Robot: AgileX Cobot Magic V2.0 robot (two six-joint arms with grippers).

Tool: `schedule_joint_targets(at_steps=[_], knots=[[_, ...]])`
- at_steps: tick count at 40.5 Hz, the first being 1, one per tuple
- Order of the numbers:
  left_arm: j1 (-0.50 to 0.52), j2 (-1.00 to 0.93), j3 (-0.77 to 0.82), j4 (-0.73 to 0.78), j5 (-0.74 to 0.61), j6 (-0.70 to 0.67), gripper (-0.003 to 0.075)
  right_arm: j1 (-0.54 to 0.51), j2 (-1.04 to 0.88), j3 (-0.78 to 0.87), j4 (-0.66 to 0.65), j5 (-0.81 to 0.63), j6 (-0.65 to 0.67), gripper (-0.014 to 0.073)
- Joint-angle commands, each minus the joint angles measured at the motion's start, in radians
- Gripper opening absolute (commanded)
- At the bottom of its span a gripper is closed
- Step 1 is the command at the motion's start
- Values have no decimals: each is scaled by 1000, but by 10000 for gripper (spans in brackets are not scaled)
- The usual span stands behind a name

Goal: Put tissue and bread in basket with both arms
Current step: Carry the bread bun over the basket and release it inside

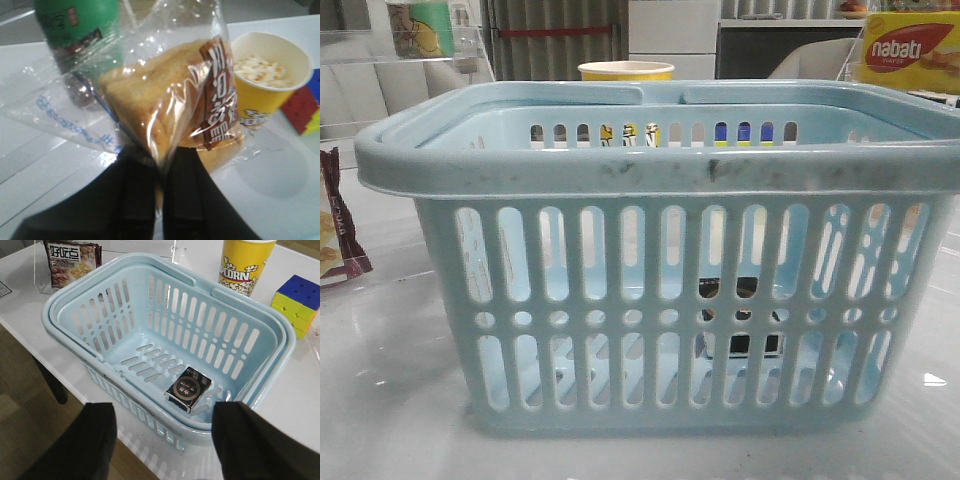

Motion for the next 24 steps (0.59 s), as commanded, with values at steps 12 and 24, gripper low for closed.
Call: schedule_joint_targets(at_steps=[12, 24], knots=[[-325, -264, 143, -14, -21, 40, 93, 3, 3, -26, 22, -80, -9, 521], [-491, -277, 375, 14, -183, 40, 93, 3, 3, -26, 22, -80, -9, 521]])
